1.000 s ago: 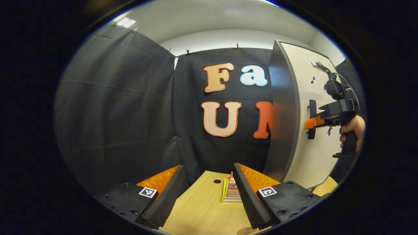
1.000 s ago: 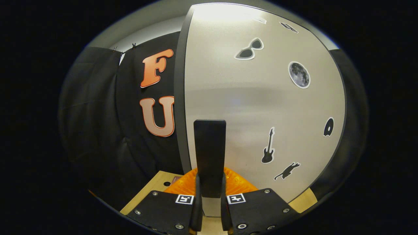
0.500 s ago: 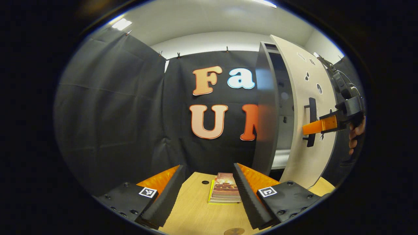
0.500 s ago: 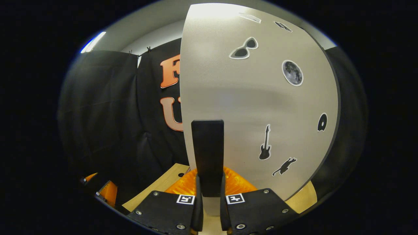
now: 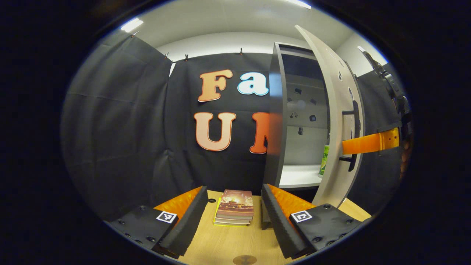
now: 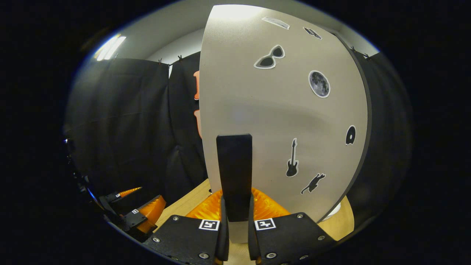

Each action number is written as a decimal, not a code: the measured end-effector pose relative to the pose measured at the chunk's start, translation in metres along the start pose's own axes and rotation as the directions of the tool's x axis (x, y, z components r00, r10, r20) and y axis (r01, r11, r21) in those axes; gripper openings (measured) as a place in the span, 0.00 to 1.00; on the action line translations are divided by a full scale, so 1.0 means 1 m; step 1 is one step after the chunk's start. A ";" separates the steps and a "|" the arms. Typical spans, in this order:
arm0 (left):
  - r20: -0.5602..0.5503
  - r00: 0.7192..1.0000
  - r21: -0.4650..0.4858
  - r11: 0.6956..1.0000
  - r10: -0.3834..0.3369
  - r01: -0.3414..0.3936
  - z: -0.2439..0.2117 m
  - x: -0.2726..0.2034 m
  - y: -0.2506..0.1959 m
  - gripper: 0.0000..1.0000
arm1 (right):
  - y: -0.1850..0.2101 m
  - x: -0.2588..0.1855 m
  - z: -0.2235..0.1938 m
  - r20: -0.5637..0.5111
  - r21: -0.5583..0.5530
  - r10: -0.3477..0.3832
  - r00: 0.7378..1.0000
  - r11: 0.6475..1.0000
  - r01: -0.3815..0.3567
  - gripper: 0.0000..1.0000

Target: Open the cabinet door with the right hand, grasp the bottle in the cabinet with the left hand and place it on the coaster, then close the cabinet door with the right hand.

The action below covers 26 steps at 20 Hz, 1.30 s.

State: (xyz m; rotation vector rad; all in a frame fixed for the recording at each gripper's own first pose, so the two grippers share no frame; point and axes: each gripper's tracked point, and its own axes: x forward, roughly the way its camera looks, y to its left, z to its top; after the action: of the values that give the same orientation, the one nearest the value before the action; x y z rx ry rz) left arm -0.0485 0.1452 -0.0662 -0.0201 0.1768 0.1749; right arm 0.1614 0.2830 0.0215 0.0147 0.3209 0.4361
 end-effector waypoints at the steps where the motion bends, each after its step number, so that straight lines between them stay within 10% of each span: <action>1: 0.001 1.000 -0.003 1.000 -0.005 0.005 0.001 0.002 -0.004 0.97 | 0.001 -0.002 0.001 0.003 0.002 0.010 1.000 1.000 -0.010 0.20; 26: 0.015 0.950 0.090 0.946 -0.313 0.311 0.017 0.052 -0.194 0.94 | -0.026 -0.051 -0.003 0.082 0.070 0.059 0.995 0.995 -0.065 0.20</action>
State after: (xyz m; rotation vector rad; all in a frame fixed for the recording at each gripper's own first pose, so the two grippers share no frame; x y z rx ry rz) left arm 0.0385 -0.0367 -0.0579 0.0410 0.1494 -0.1493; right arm 0.1274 0.2379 0.0325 0.1133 0.2583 0.4836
